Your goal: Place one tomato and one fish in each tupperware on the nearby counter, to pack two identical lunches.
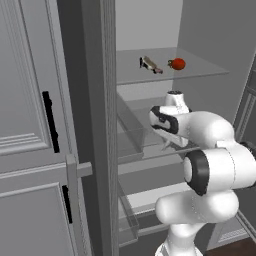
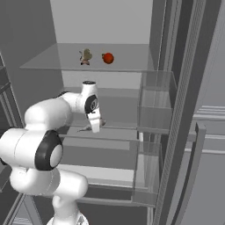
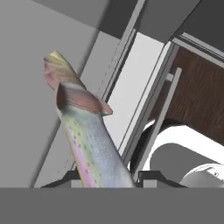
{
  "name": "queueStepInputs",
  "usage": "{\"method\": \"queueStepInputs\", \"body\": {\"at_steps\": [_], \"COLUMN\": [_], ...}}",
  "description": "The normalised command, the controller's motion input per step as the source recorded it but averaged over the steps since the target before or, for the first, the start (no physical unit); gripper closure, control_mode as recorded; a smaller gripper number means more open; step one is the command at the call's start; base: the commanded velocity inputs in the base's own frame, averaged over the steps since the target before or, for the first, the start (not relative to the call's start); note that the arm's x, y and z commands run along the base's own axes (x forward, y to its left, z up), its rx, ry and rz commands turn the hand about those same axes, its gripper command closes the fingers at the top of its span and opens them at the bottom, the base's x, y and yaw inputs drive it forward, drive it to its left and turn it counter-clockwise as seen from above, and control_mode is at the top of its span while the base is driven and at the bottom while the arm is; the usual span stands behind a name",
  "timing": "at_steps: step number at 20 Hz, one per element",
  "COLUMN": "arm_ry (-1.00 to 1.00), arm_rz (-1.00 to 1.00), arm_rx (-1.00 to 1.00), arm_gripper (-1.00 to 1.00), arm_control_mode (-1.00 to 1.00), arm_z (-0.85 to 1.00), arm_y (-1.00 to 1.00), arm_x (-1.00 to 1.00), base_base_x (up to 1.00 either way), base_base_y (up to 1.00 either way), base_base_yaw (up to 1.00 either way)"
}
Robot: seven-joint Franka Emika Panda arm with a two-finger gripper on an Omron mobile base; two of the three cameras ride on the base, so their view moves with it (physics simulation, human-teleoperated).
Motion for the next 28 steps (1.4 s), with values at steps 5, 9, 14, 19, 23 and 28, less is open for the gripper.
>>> {"method": "queueStepInputs", "body": {"at_steps": [5,9,14,19,23,28], "arm_ry": [0.0,-0.02,-0.23,-0.49,-0.13,0.0], "arm_rz": [0.1,0.41,0.54,0.46,0.24,0.09], "arm_rx": [-0.04,-0.19,-0.08,0.0,-0.04,-0.11], "arm_gripper": [1.0,1.0,1.0,1.0,1.0,1.0], "arm_control_mode": [-1.0,-1.0,-1.0,-1.0,-1.0,1.0], "arm_z": [0.87,0.82,0.2,0.25,0.35,0.17], "arm_y": [-0.02,0.0,-0.02,-0.14,0.23,0.29], "arm_x": [-1.0,-1.0,-0.78,-0.58,-0.7,-0.62], "base_base_x": [0.0,0.0,0.0,0.0,0.0,-0.18], "base_base_y": [0.0,0.0,0.0,0.0,0.0,0.07], "base_base_yaw": [0.0,0.0,0.0,0.0,0.0,0.02]}}
